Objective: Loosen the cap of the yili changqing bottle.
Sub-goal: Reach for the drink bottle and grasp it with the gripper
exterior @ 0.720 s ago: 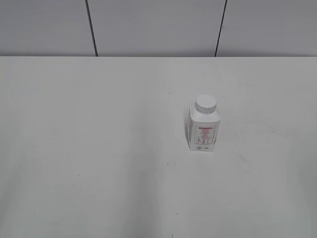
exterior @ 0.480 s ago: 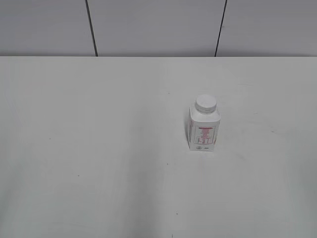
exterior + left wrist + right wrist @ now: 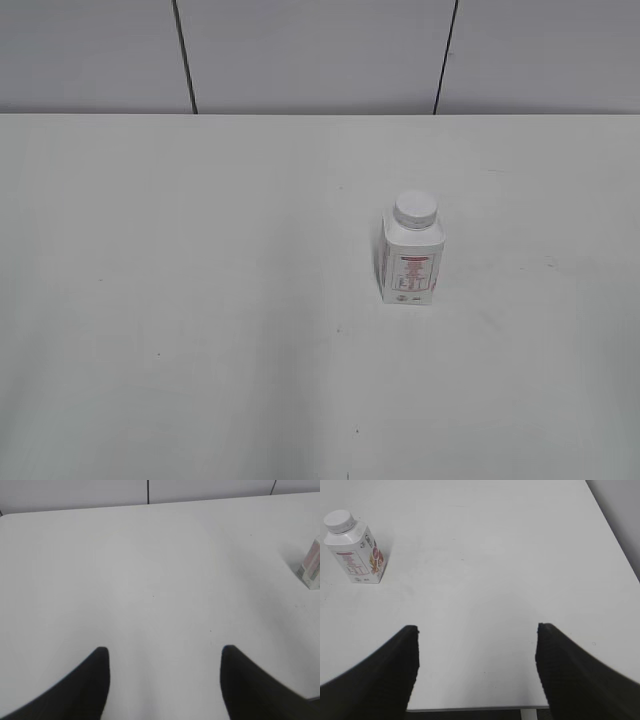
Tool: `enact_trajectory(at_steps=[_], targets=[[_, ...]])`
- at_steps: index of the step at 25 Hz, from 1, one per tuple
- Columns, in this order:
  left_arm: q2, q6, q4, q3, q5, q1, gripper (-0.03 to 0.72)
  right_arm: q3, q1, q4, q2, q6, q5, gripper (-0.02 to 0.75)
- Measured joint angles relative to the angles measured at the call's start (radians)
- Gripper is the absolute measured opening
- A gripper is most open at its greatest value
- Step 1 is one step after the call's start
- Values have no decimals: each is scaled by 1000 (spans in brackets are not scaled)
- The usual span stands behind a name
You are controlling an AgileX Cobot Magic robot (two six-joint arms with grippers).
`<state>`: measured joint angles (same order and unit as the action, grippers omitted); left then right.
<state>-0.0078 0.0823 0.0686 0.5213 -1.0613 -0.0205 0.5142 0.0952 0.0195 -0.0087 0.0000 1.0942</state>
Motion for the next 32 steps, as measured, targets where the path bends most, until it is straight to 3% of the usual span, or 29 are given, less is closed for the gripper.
enact_trajectory(at_steps=[27,32], targets=[[0,0,0,1,3,0,436,0,0,1,0,0,0,574],[0,0,0,17,126,0,436,0,0,1,0,0,0,574]])
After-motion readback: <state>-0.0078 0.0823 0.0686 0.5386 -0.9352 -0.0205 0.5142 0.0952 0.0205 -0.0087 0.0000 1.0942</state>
